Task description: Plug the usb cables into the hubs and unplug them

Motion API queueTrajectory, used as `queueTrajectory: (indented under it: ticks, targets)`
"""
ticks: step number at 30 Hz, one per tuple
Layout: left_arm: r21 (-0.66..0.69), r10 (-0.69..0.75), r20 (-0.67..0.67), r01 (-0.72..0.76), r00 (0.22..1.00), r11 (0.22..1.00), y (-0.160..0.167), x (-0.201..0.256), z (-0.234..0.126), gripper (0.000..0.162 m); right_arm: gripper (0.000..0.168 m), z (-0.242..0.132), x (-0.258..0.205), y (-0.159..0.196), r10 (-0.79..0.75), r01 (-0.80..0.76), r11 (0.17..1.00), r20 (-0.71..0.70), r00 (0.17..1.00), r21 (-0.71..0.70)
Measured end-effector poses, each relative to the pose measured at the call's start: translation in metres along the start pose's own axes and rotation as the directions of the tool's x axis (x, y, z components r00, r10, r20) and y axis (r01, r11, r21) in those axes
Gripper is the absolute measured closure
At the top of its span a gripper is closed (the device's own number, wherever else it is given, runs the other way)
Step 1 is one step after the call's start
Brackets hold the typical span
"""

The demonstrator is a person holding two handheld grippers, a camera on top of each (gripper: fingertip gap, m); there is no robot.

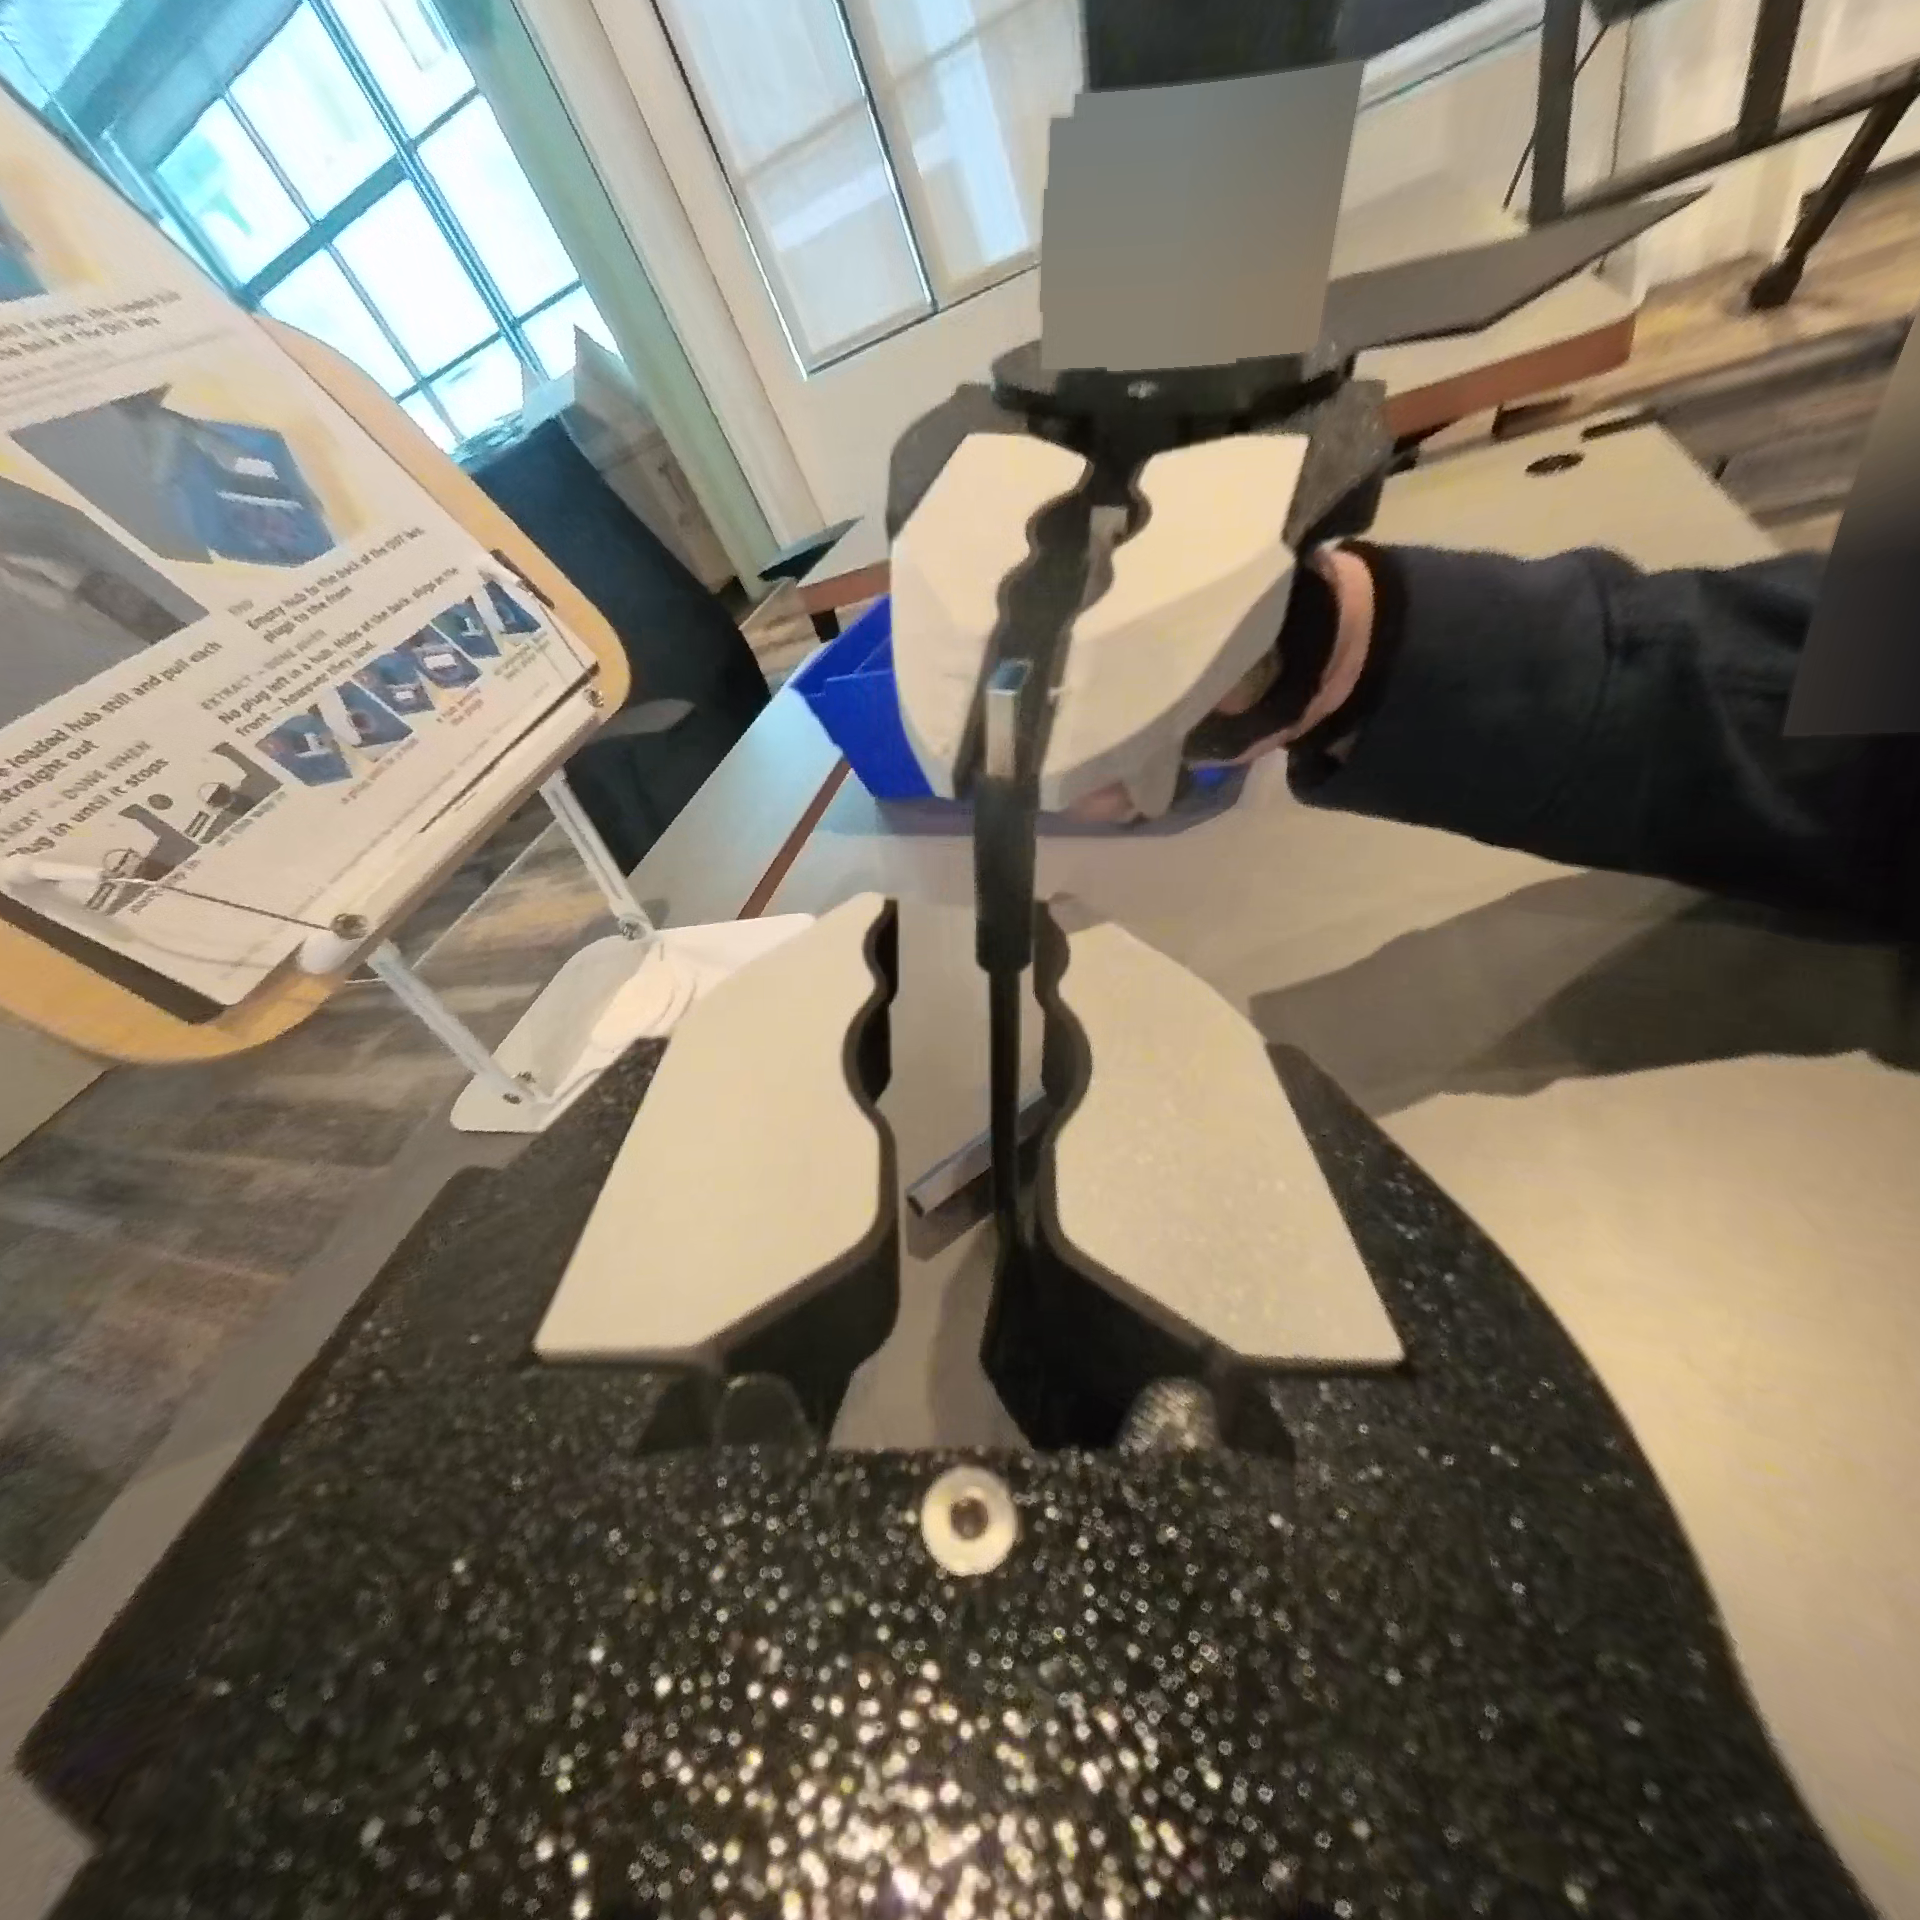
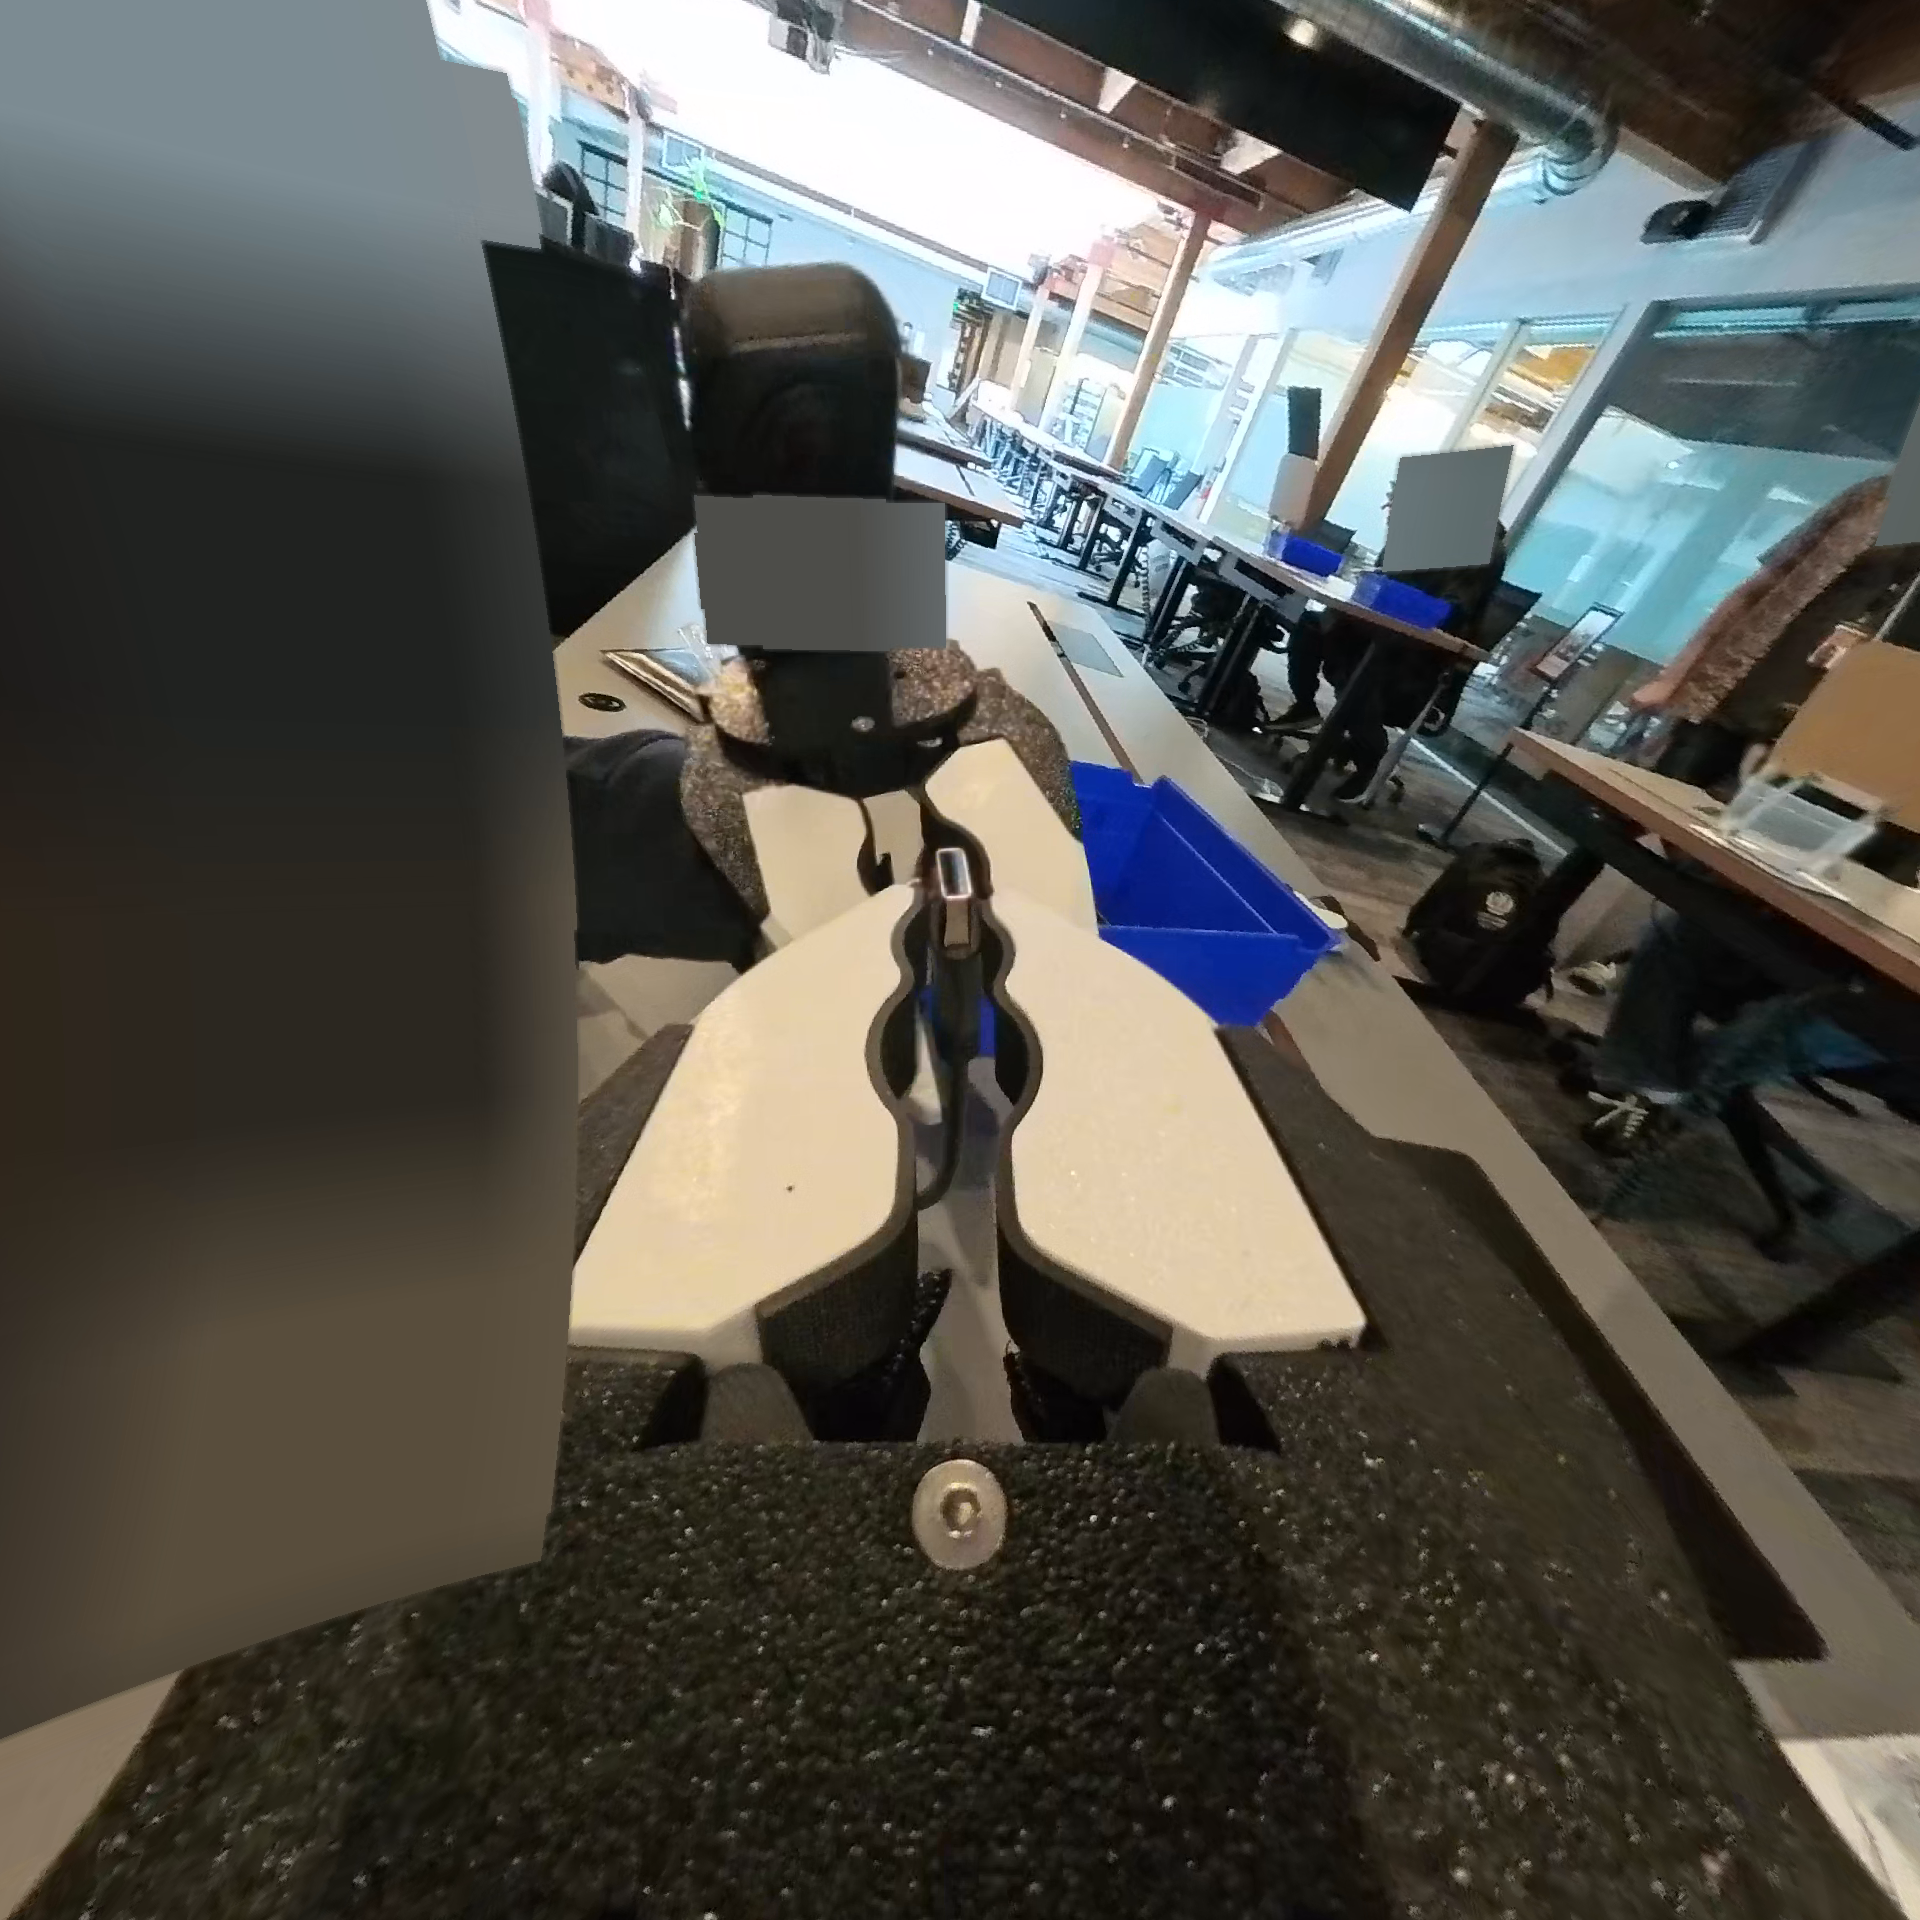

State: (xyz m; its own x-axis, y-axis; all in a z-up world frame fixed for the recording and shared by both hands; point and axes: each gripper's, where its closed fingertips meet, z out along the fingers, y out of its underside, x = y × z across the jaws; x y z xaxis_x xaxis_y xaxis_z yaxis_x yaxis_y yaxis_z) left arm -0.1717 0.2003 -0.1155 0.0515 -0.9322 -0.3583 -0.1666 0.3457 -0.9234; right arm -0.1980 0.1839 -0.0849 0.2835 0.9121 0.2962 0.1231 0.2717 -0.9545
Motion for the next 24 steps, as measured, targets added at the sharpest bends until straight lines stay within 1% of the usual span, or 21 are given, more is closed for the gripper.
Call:
queueTrajectory:
  ticks: [1, 3, 5, 8, 12, 14, 15, 17, 19, 21, 22, 24]
  targets:
    - [0.007, -0.014, -0.01, 0.014, 1.0, 1.0, -0.001, 0.001, -0.001, 0.138, 0.159, 0.001, -0.001, 0.0, 0.001, -0.001, 1.0, 0.005, 1.0, 0.002]
    - [0.015, -0.026, -0.029, 0.027, 0.999, 1.0, -0.001, 0.002, -0.001, 0.14, 0.159, 0.002, -0.002, -0.001, 0.003, -0.003, 1.0, 0.008, 1.0, 0.009]
    - [0.023, -0.017, -0.058, 0.018, 0.998, 1.0, -0.002, 0.007, -0.002, 0.152, 0.159, 0.002, -0.002, -0.002, 0.007, -0.007, 1.0, 0.007, 1.0, 0.015]
    - [0.018, 0.013, -0.057, -0.012, 0.998, 1.0, -0.001, 0.008, -0.002, 0.153, 0.159, 0.002, -0.003, -0.002, 0.009, -0.01, 1.0, 0.018, 1.0, 0.015]
    - [-0.029, -0.002, -0.049, 0.001, 0.999, 1.0, 0.005, 0.003, -0.002, 0.153, 0.156, 0.001, 0.001, 0.002, 0.02, -0.02, 1.0, 0.002, 1.0, 0.007]
    - [-0.068, -0.006, -0.007, 0.006, 1.0, 0.998, 0.012, -0.005, -0.002, 0.153, 0.14, -0.008, 0.013, 0.004, 0.057, -0.057, 0.998, -0.051, 0.997, -0.009]
    - [-0.095, -0.01, 0.019, 0.012, 1.0, 0.995, 0.016, -0.011, -0.003, 0.153, 0.138, -0.016, 0.022, 0.011, 0.079, -0.083, 0.996, -0.089, 0.993, -0.039]
    - [-0.146, -0.013, 0.074, 0.024, 0.997, 0.989, 0.025, -0.022, -0.006, 0.153, 0.138, -0.034, 0.041, 0.035, 0.11, -0.144, 0.976, -0.201, 0.973, -0.165]
    - [-0.179, -0.017, 0.117, 0.038, 0.993, 0.983, 0.03, -0.031, -0.01, 0.153, 0.138, -0.048, 0.048, 0.07, 0.169, -0.266, 0.915, -0.312, 0.935, -0.303]
    - [-0.197, -0.028, 0.144, 0.056, 0.989, 0.979, 0.033, -0.037, -0.013, 0.153, 0.137, -0.057, 0.043, 0.115, 0.203, -0.39, 0.807, -0.413, 0.888, -0.444]
    - [-0.204, -0.035, 0.153, 0.066, 0.988, 0.977, 0.035, -0.04, -0.015, 0.153, 0.136, -0.061, 0.04, 0.139, 0.178, -0.43, 0.744, -0.468, 0.866, -0.512]
    - [-0.206, -0.049, 0.156, 0.081, 0.987, 0.975, 0.037, -0.042, -0.017, 0.153, 0.135, -0.071, 0.032, 0.177, 0.079, -0.469, 0.615, -0.542, 0.837, -0.634]
